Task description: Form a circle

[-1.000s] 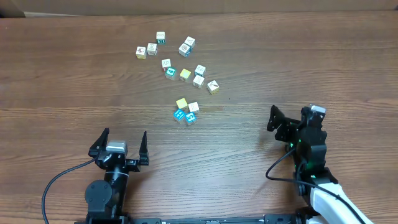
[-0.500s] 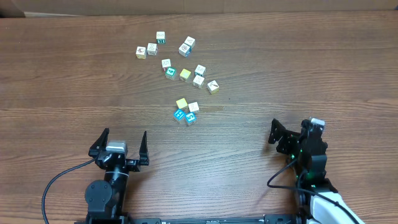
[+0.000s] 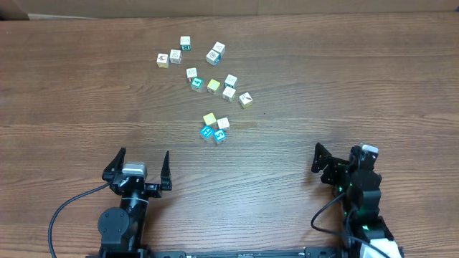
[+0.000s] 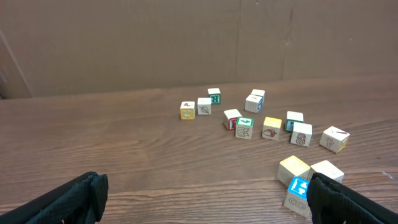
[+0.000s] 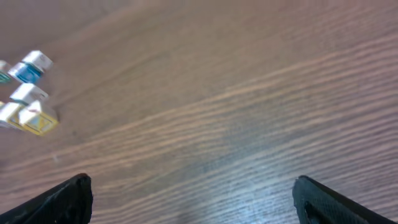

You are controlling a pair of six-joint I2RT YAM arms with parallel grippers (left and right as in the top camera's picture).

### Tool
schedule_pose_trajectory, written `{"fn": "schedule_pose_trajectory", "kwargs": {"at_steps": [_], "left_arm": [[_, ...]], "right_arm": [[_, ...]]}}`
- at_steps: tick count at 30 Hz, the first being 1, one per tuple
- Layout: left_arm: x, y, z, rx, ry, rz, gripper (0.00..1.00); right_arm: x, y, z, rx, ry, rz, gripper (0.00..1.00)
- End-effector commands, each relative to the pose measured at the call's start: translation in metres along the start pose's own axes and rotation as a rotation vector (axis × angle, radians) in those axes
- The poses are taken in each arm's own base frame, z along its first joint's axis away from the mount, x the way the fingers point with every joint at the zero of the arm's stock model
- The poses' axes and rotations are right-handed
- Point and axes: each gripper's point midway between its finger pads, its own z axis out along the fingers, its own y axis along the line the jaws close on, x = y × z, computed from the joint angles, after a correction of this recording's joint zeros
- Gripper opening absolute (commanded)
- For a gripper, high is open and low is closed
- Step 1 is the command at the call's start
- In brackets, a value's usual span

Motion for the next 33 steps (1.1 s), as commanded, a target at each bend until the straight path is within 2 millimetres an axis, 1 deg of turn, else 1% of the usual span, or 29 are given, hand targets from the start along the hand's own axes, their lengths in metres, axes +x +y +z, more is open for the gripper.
{"fn": "schedule_pose_trajectory", "kwargs": {"at_steps": [1, 5, 11, 16, 19, 21, 26, 33], "left_arm": [[-0.001, 0.001, 0.0, -0.006, -0.007, 0.013, 0.99], [-0.001, 0.001, 0.0, -0.006, -0.007, 0.013, 0.99], [-0.001, 0.001, 0.0, -0.006, -0.007, 0.013, 0.99], [-0.001, 0.001, 0.0, -0.006, -0.007, 0.013, 0.99], [-0.001, 0.001, 0.0, -0.006, -0.007, 0.012, 1.0], [-0.001, 0.001, 0.0, -0.006, -0.007, 0.013, 1.0], [-0.001, 0.001, 0.0, -0.006, -0.007, 0.013, 1.0], [-0.001, 0.001, 0.0, -0.006, -0.007, 0.013, 1.0]], "right_arm": [[-0.009, 0.003, -0.007, -0.019, -0.045, -0.005, 1.0], [-0.009, 0.002, -0.013, -0.02, -0.048, -0.007, 1.0], [-0.007, 0.002, -0.015, -0.022, -0.042, -0.007, 1.0], [-0.009, 0.003, -0.025, -0.031, -0.061, -0.022, 1.0], [-0.019, 0.015, -0.031, -0.091, -0.11, -0.079, 1.0], [-0.021, 0.024, -0.034, -0.129, -0.119, -0.109, 1.0], [-0.024, 0.033, -0.038, -0.171, -0.139, -0.114, 1.0], [-0.051, 0.042, -0.054, -0.218, -0.274, -0.108, 1.0]]}}
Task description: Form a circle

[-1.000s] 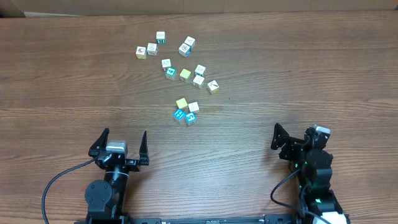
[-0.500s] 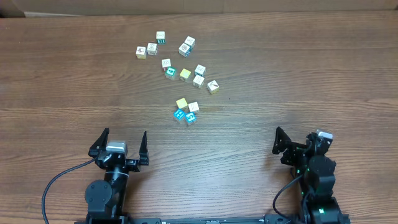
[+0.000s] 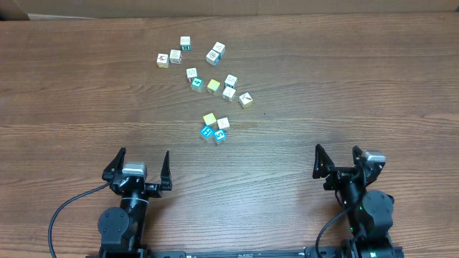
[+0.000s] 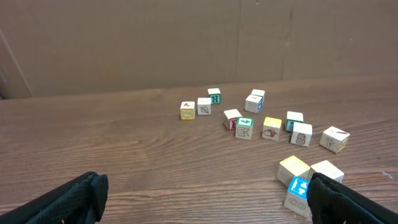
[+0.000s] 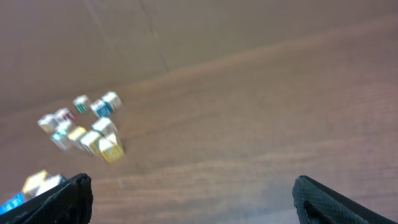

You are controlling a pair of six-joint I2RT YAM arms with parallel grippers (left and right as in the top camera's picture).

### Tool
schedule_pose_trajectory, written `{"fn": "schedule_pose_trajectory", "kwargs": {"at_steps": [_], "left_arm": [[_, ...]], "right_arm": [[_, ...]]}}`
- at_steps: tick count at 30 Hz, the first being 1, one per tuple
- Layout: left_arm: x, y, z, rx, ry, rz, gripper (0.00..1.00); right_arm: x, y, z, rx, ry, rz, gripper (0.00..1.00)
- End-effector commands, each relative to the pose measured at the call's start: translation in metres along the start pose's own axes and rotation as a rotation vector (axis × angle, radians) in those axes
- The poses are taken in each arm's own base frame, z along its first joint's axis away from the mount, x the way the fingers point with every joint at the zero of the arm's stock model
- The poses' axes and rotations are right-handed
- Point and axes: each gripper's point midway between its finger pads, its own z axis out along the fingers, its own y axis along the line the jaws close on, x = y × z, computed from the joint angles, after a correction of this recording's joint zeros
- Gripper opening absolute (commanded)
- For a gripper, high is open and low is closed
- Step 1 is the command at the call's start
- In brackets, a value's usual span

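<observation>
Several small lettered wooden blocks (image 3: 213, 85) lie scattered at the far middle of the table, with a tight group of them (image 3: 215, 127) nearer to me. In the left wrist view the same blocks (image 4: 271, 127) spread across the right half, and the near group (image 4: 303, 177) sits beside my right fingertip. My left gripper (image 3: 138, 168) stands open at the near left, with nothing between its fingers. My right gripper (image 3: 337, 159) is open at the near right, far from the blocks. The right wrist view is blurred and shows blocks (image 5: 87, 127) at its left.
A brown cardboard wall (image 4: 186, 43) closes the far side of the wooden table (image 3: 344, 79). A black cable (image 3: 63, 215) loops beside the left arm's base.
My right arm has shifted and its wrist has tilted up: its view now takes in more blocks and the back wall. The left arm and the blocks are unchanged.
</observation>
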Motion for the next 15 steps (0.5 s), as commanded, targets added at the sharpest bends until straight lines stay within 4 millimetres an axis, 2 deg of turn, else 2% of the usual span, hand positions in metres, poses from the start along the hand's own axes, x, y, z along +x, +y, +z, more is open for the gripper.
{"fn": "schedule_pose_trajectory", "kwargs": {"at_steps": [1, 5, 15], "left_arm": [[-0.001, 0.001, 0.0, -0.006, -0.007, 0.013, 1.0], [-0.001, 0.001, 0.0, -0.006, -0.007, 0.013, 0.99], [-0.001, 0.001, 0.0, -0.006, -0.007, 0.013, 0.99]], "right_arm": [[-0.012, 0.007, -0.005, -0.034, -0.065, -0.014, 1.0], [-0.029, 0.012, -0.011, -0.056, -0.142, -0.015, 1.0], [-0.028, 0.012, -0.011, -0.056, -0.14, -0.015, 1.0]]}}
